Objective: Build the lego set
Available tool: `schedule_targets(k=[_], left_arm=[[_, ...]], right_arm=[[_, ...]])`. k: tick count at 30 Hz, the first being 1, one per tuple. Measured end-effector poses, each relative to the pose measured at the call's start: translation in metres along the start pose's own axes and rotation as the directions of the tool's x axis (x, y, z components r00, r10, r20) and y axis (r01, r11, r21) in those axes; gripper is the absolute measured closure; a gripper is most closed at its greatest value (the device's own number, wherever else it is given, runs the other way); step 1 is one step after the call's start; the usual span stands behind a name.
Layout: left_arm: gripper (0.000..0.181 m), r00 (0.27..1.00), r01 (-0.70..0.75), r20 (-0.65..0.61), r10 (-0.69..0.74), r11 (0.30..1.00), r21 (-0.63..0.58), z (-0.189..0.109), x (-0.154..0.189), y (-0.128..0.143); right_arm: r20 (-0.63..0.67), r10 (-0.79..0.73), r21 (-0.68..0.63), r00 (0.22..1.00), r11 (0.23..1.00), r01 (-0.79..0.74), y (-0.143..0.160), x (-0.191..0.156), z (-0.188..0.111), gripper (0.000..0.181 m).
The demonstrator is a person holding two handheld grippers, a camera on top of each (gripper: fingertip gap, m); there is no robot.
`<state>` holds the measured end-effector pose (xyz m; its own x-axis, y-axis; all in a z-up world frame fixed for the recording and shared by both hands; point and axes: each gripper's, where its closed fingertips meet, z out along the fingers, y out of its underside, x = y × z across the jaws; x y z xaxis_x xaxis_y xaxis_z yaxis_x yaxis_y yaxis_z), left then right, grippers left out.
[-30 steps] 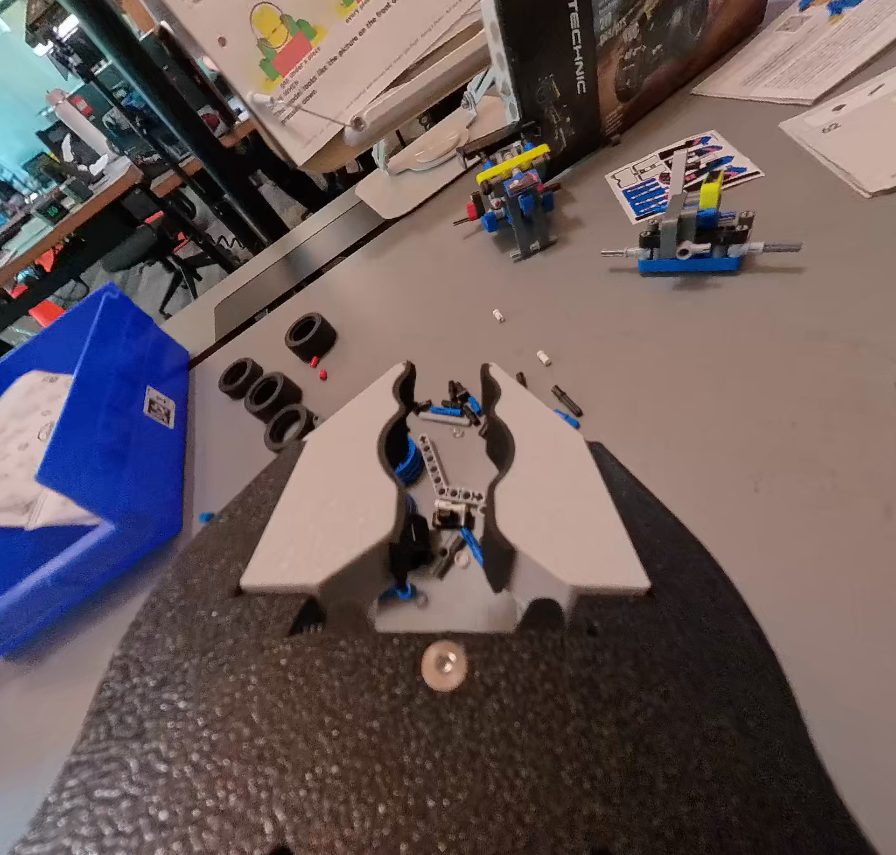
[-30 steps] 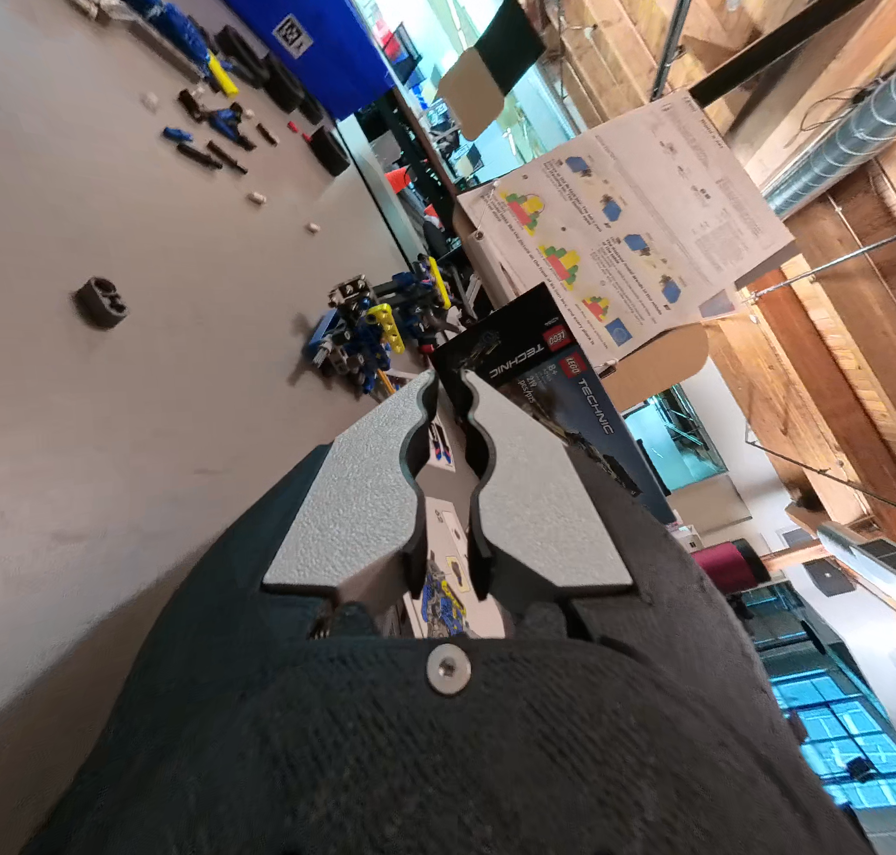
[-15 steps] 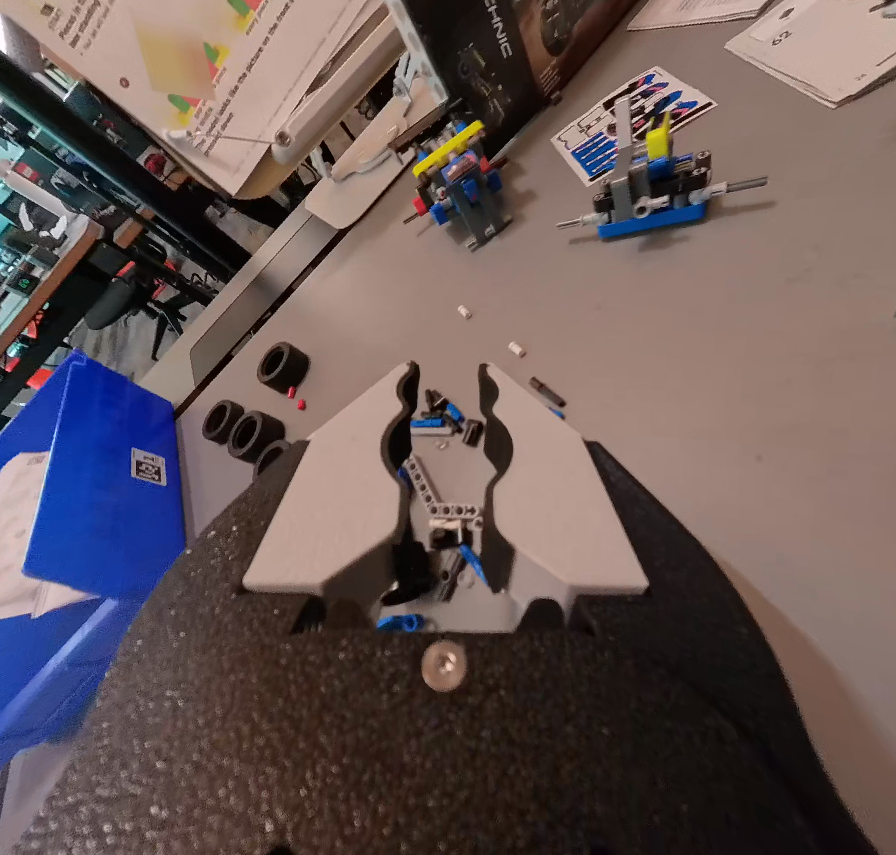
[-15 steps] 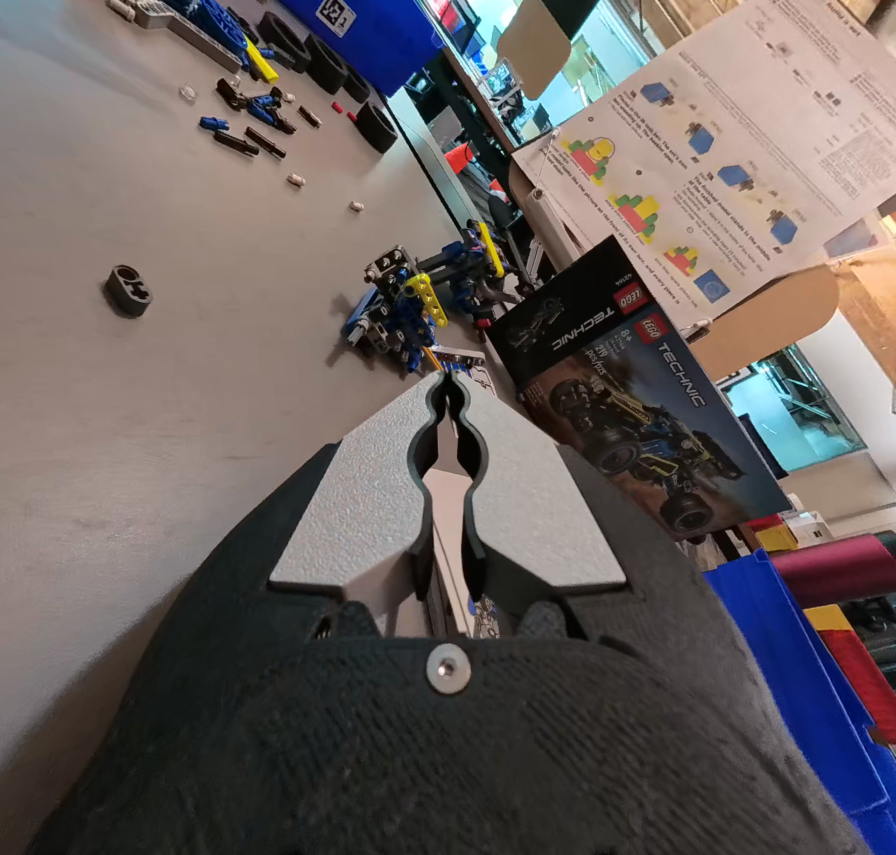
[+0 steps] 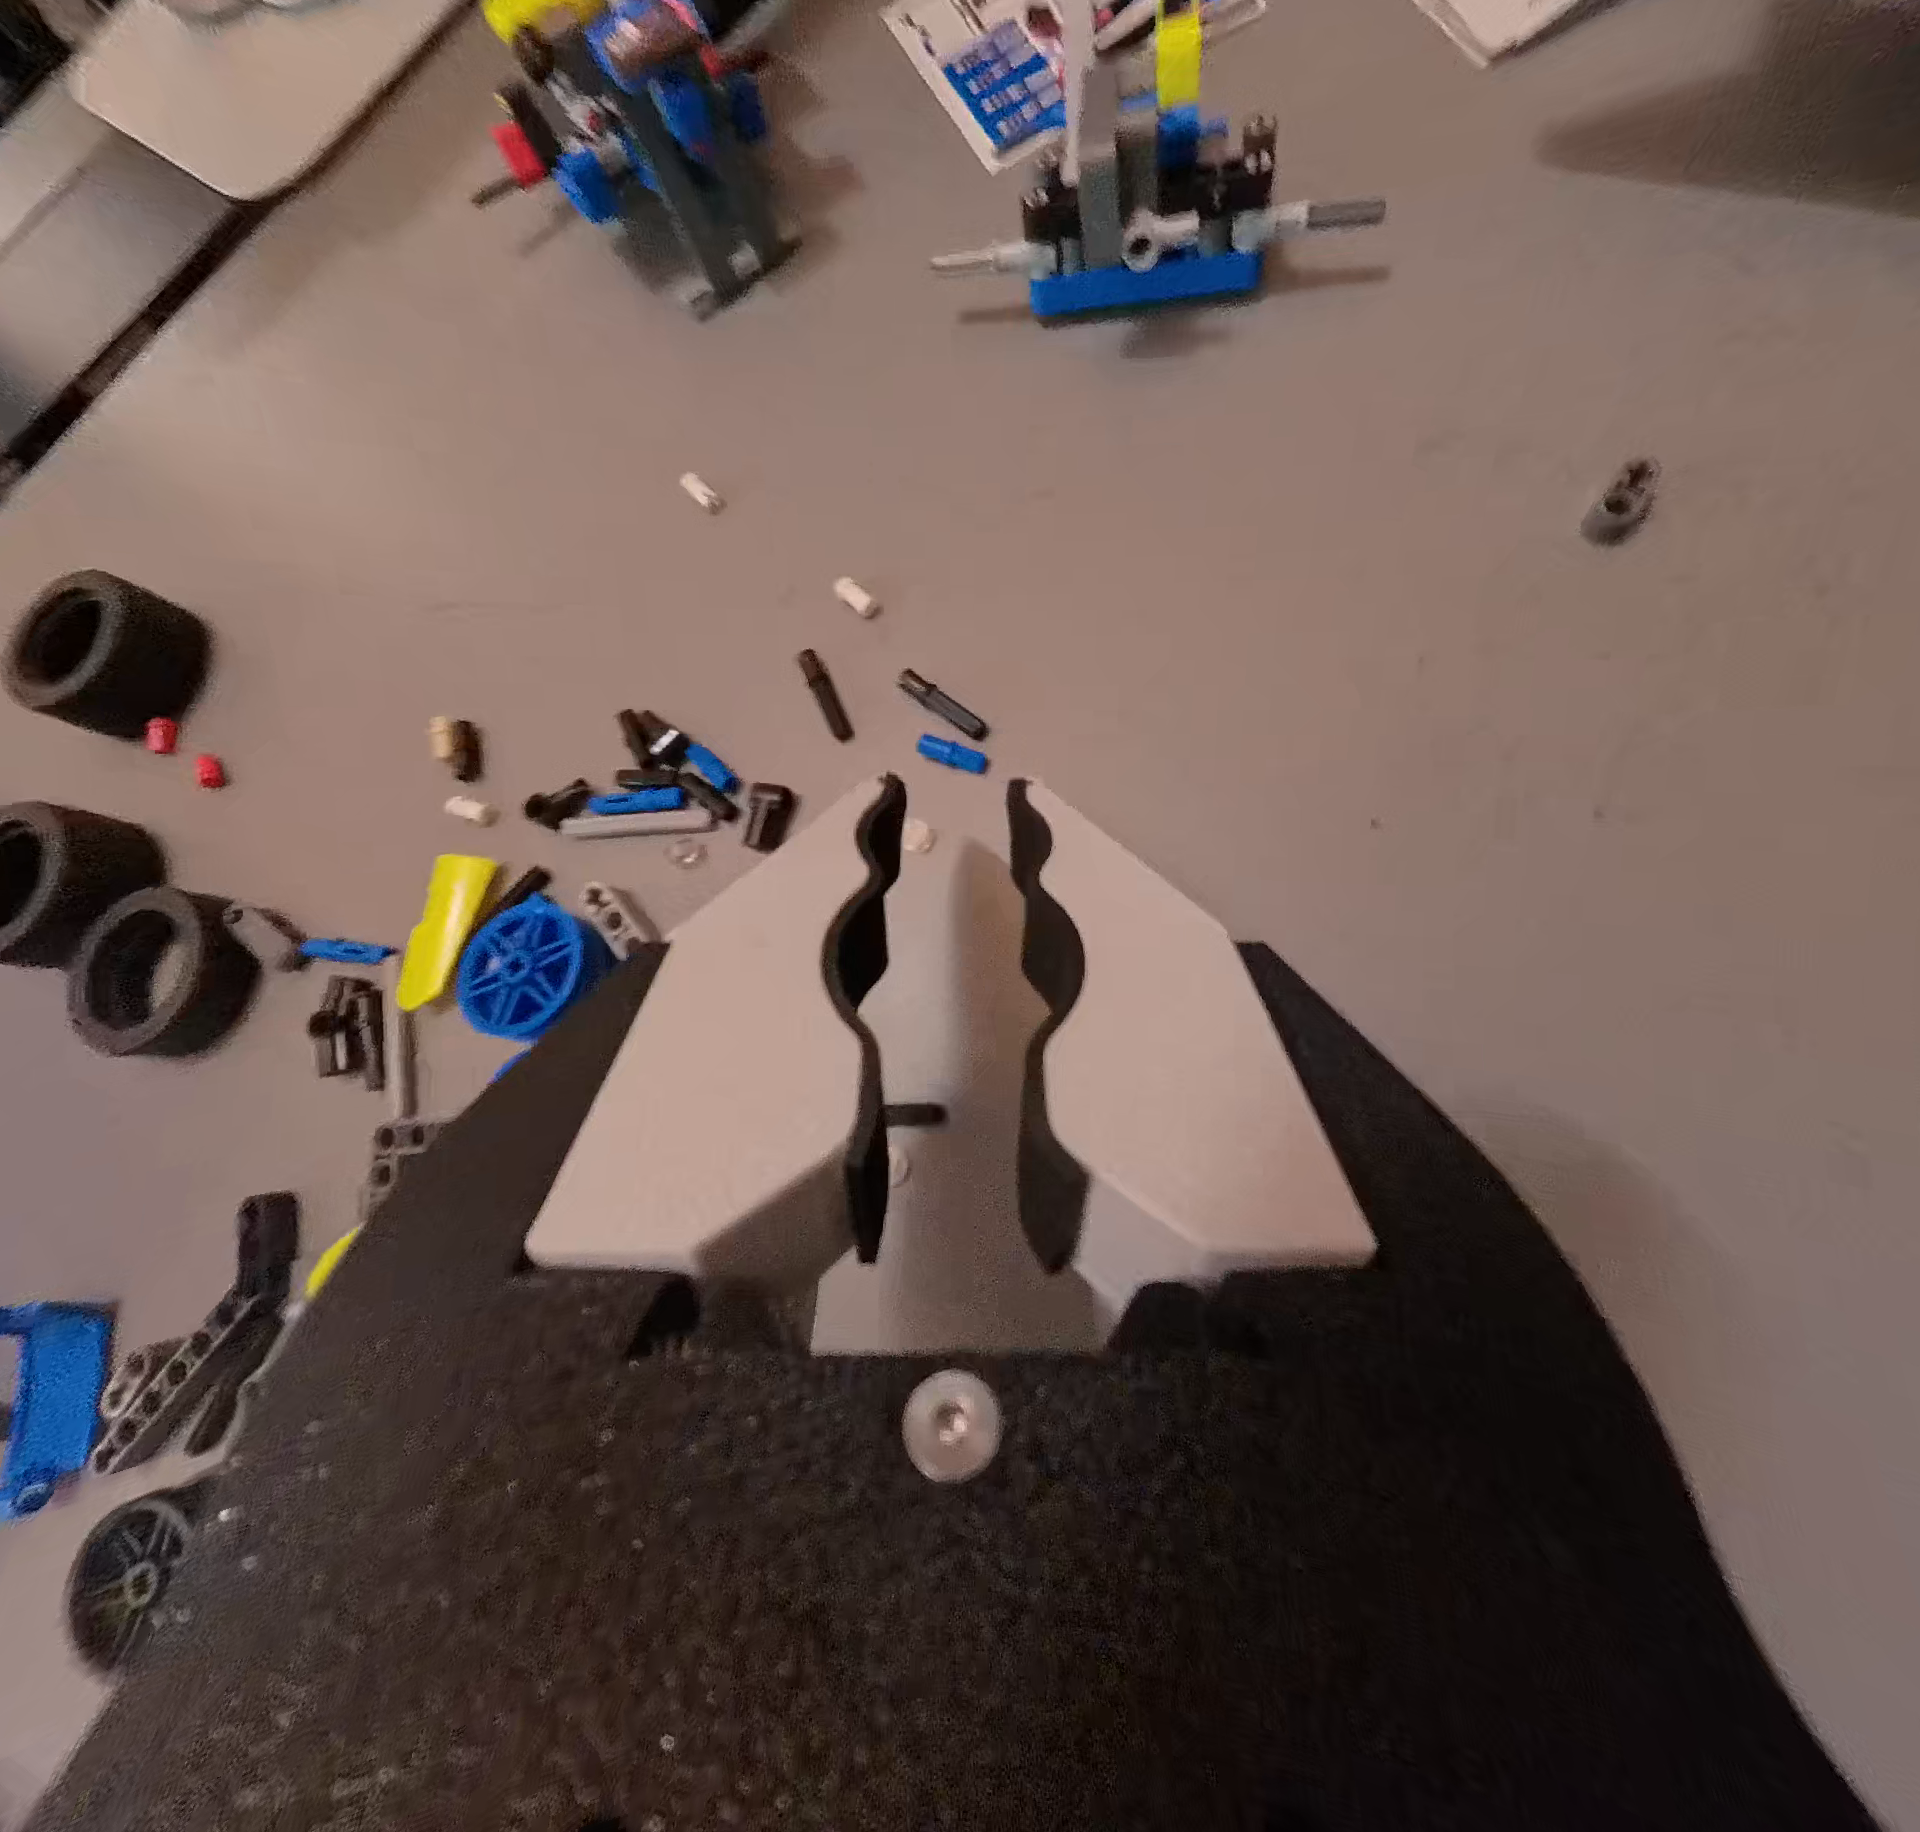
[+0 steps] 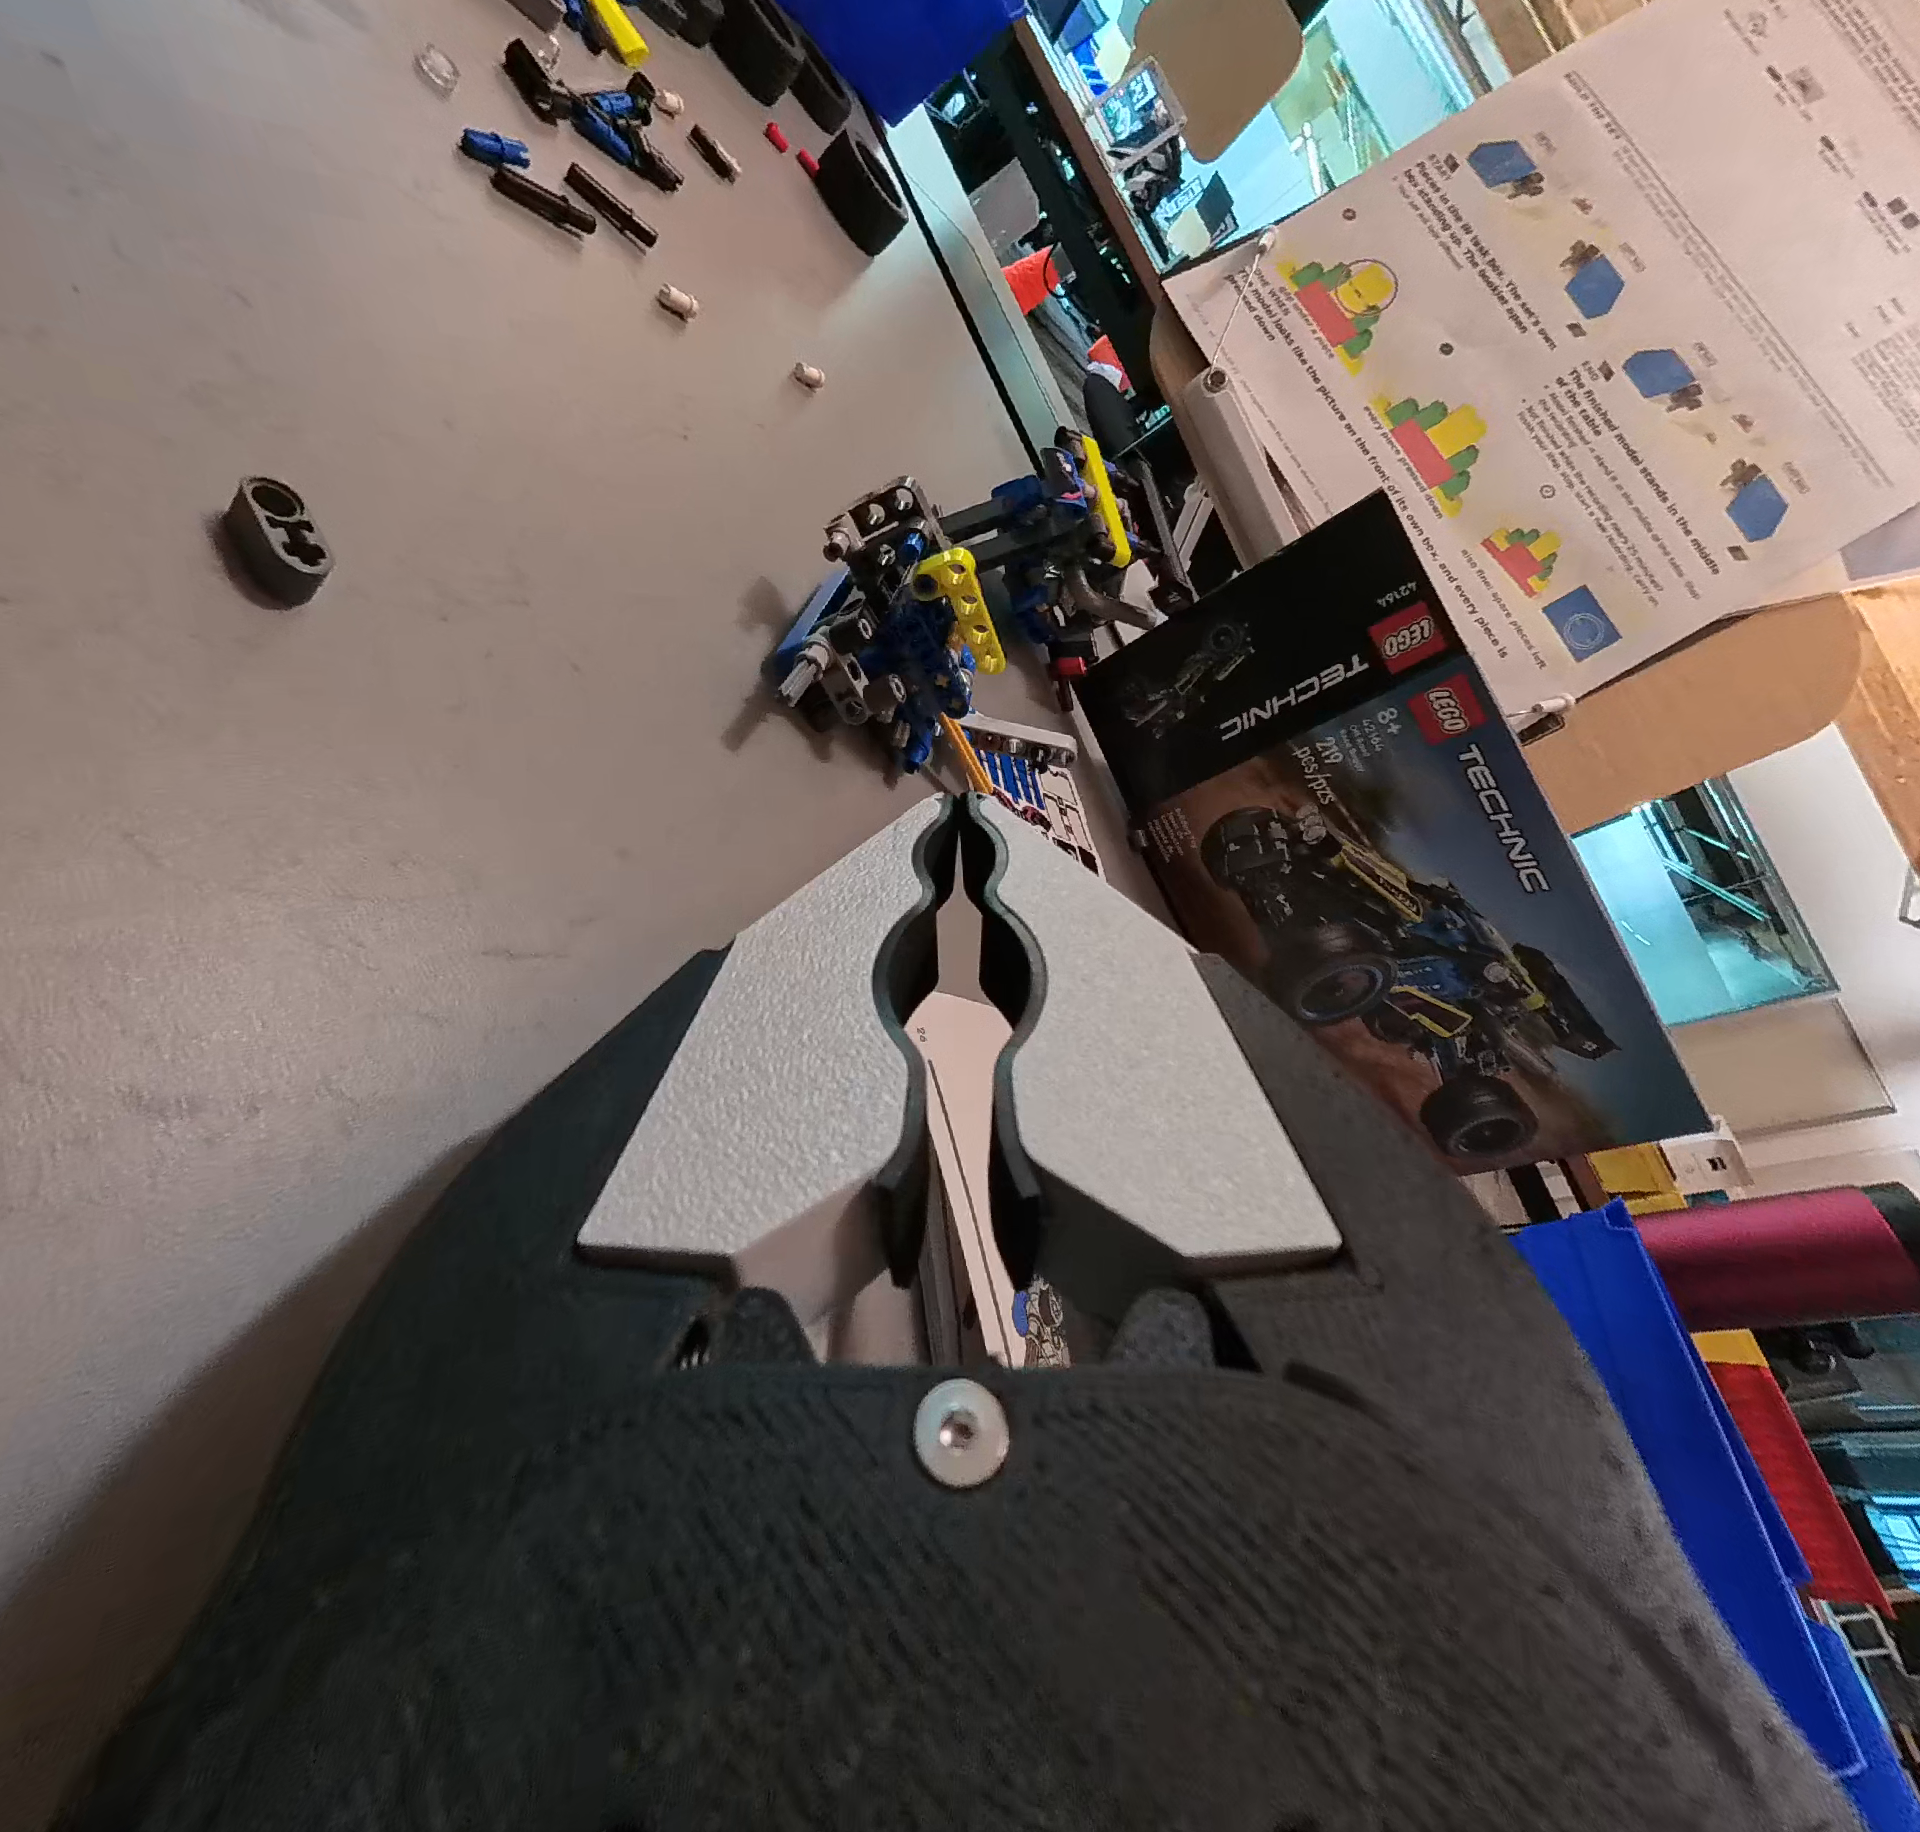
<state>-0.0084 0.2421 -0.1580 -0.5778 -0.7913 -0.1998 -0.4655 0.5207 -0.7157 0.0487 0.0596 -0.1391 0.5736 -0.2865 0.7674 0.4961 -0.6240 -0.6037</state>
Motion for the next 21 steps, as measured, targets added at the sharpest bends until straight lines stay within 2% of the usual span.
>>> schedule_targets(k=[3,6,12,21], left_arm=[[0.164,1.000,0.002,0.012,-0.001,0.999,-0.049,0.002,-0.003,0.011],[0.167,0.999,0.042,0.021,-0.041,0.997,-0.068,-0.014,-0.013,0.024],[0.170,0.988,0.131,0.105,-0.114,0.975,-0.179,-0.040,-0.029,0.064],[0.174,0.961,0.264,0.133,-0.242,0.947,-0.182,-0.028,-0.026,0.069]], right_arm=[[-0.001,-0.009,0.003,1.000,1.000,0.009,0.000,-0.001,0.000,0.181],[0.006,-0.031,0.005,1.000,1.000,0.031,-0.001,-0.004,0.000,0.181],[0.010,-0.032,0.003,0.999,0.999,0.032,-0.001,-0.004,0.001,0.181],[0.008,-0.047,-0.003,0.999,0.999,0.047,0.000,-0.005,0.002,0.181]])
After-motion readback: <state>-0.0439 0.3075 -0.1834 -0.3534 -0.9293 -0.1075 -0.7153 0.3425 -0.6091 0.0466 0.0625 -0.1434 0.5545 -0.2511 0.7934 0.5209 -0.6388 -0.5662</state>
